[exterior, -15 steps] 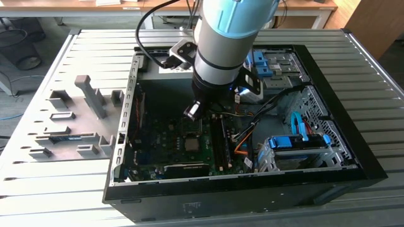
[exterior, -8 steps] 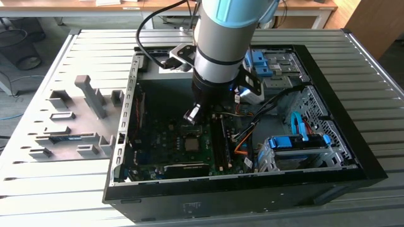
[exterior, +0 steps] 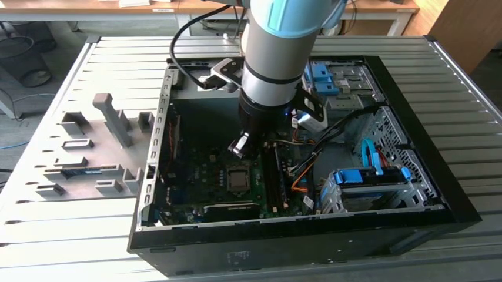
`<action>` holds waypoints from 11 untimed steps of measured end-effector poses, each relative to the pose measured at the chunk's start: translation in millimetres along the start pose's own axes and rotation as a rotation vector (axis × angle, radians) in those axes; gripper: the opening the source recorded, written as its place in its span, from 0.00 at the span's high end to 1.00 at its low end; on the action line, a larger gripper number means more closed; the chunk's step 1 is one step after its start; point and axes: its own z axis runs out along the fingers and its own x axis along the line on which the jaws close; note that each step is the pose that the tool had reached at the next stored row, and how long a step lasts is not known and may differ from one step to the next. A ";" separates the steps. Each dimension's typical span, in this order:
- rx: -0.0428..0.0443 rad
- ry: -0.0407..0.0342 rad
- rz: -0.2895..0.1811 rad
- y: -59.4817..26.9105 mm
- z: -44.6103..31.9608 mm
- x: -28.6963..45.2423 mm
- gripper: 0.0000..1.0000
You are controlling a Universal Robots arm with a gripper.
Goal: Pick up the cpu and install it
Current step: 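Close the cpu cover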
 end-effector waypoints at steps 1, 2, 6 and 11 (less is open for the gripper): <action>-0.0001 0.0000 -0.001 -0.2 0.7 -0.2 0.90; -0.0003 0.0004 -0.005 -1.0 1.3 -0.8 0.90; -0.0002 0.0033 -0.026 -7.6 2.9 -6.3 0.90; -0.0026 0.0056 -0.035 -18.2 3.1 -16.5 0.90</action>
